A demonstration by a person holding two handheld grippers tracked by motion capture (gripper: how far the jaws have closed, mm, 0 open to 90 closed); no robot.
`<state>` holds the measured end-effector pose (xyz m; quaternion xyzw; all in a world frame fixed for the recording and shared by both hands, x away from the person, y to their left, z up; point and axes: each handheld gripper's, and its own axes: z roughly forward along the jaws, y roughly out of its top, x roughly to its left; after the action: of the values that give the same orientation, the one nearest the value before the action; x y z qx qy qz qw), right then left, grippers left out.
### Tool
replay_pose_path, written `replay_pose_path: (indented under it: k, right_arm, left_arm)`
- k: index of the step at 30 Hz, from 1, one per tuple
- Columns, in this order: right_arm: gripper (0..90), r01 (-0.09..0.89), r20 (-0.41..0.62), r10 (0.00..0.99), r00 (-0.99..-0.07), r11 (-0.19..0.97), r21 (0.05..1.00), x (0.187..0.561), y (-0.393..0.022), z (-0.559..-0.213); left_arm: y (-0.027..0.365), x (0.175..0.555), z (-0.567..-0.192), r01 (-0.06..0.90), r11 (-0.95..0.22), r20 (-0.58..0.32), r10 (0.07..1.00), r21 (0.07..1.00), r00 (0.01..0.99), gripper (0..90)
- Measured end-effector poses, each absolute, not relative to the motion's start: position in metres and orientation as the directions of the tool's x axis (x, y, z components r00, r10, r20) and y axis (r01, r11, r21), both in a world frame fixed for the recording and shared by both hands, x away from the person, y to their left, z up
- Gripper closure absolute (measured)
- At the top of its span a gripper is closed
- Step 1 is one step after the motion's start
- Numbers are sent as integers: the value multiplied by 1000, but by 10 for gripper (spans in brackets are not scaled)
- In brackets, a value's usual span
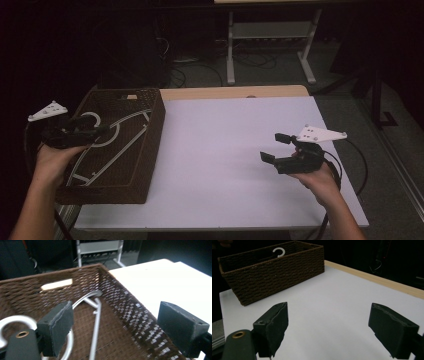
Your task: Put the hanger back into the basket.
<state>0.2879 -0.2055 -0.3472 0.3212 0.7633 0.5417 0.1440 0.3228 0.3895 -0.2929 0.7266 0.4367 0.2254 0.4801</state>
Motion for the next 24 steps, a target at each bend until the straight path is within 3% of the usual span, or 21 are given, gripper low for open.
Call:
replay_pose_path:
  k: [14, 24]
  right_arm:
    - [136, 318, 131, 660, -740, 172, 933, 290, -211, -337]
    - [32, 301, 129, 687, -715, 137, 944, 293, -211, -332]
  left_arm:
    - [335, 310, -298, 327, -119, -120, 771, 938, 626, 62]
    - [302, 306, -305, 307, -106, -141, 718, 946, 682, 29]
